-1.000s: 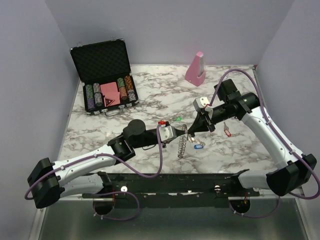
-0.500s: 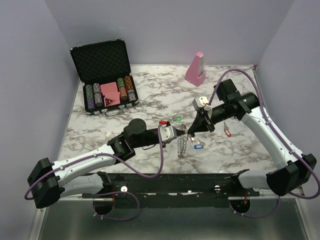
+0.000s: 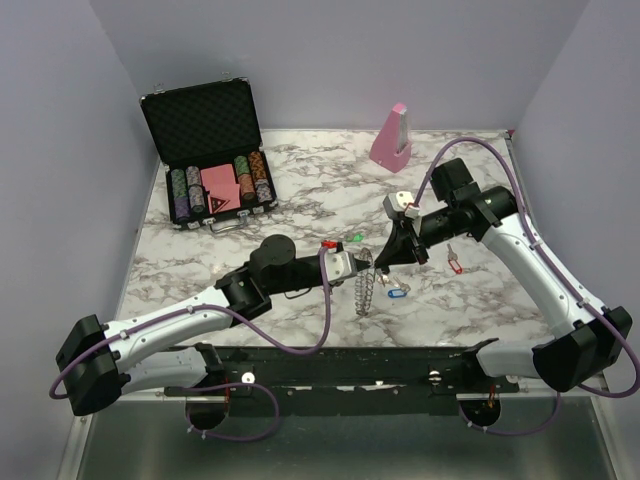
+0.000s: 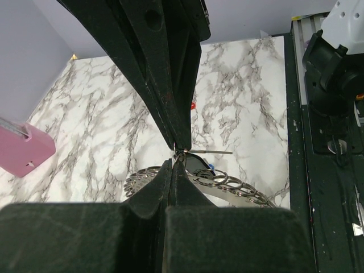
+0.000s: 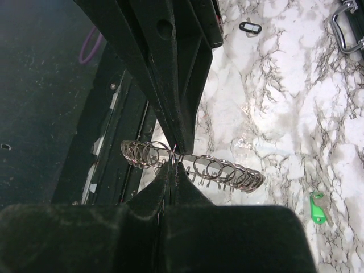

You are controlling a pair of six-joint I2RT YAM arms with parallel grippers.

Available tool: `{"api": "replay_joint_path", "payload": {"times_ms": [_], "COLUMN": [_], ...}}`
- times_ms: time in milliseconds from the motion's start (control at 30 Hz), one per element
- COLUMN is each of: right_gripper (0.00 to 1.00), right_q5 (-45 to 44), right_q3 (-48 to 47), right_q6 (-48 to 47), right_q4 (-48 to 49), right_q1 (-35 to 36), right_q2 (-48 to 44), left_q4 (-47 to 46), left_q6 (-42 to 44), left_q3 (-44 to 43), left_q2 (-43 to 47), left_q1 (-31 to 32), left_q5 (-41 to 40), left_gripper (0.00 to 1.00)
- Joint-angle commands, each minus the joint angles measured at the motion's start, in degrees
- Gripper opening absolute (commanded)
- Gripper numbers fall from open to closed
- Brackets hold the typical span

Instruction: Put the keys on the keyring

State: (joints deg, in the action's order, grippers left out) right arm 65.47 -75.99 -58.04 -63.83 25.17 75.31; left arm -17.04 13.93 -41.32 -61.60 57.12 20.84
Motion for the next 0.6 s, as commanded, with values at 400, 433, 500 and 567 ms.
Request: {"api": "replay_joint_path", "payload": {"times_ms": [400, 433, 500, 567], "right_gripper": [0.00, 0.00, 0.00, 0.00], "right_q5": [4.22, 4.40, 4.40, 4.75], "right_q3": [1.72, 1.89, 2.07, 2.33], "right_q6": [11.28, 11.98, 13.04, 14.18], "right_q4": [9.16, 9.60, 10.39, 11.01], "right_q1": [1.38, 1.29, 1.29, 1.11], "right_q2": [0.02, 0.10, 0.10, 0.19], "left_q4": [-4.58, -4.93, -5.55, -6.51], "left_q6": [1.01, 1.09, 1.18, 1.27], "left_q3": [0.62, 0.89, 1.50, 2.21], "left_q2": [0.87, 1.05, 1.48, 1.92], "left_q1": [0.36, 0.36, 0.36, 0.36], "left_q5": [1.13, 0.96, 0.69, 0.34], "left_gripper": [0.00, 0.00, 0.00, 0.00]}}
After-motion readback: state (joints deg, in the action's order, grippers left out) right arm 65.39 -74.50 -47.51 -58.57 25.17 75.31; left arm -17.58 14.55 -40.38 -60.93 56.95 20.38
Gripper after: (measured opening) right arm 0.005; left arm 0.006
